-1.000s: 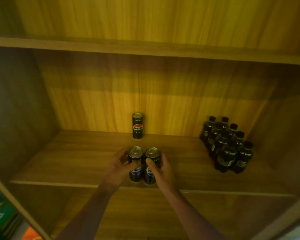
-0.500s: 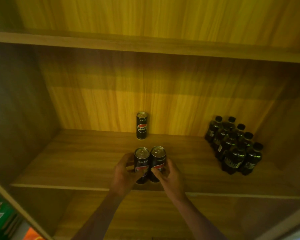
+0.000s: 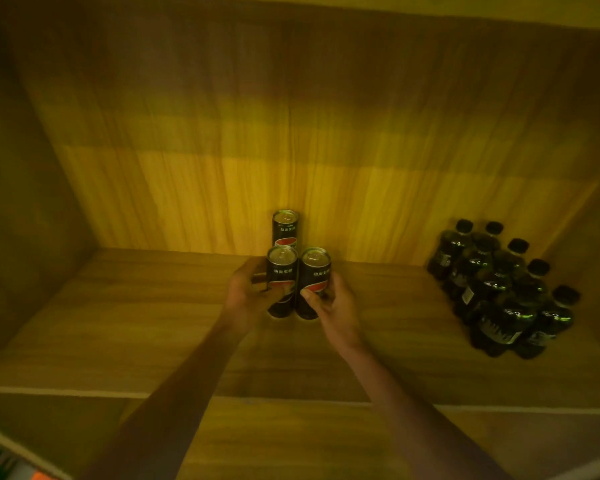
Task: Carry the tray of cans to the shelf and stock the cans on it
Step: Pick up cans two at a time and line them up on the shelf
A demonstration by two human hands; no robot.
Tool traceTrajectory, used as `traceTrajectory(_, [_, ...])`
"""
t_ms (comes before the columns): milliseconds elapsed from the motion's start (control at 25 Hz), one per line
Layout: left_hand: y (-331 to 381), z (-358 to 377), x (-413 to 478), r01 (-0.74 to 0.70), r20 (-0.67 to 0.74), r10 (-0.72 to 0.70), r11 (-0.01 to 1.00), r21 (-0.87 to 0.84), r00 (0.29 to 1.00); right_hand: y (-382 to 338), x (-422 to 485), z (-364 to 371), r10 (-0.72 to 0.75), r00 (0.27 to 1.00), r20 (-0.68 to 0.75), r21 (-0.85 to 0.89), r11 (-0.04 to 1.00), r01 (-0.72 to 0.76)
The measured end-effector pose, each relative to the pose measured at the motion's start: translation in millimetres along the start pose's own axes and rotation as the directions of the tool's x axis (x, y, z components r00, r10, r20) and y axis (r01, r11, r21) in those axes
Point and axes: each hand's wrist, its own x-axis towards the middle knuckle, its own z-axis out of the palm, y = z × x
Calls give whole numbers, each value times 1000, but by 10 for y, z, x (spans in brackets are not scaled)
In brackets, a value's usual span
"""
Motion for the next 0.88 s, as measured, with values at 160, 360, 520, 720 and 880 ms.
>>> traceTrajectory(160, [-35,40,361,-3,-16,4,999,38,1000,71,413,31,4,999,-43,-21,1000,-5])
traceTrajectory(360, [-69,64,536,2,-17,-2,1000,9,1000,116,861,49,8,997,-81,12,1000,-7])
traceTrajectory(520, [-124,44,600,-17,-16,18,999,33,1000,133,1062,95,10,992,-122,-14,1000,-12])
traceTrajectory(720, [-178,35,638,-27,5,27,999,30,1000,169,1189,147,15,988,-157,-41,999,-22])
traceTrajectory(880, [-212,48,661,-51,12,51,998,47,999,176,1228,198,-13,978,-209,-127,992,-14])
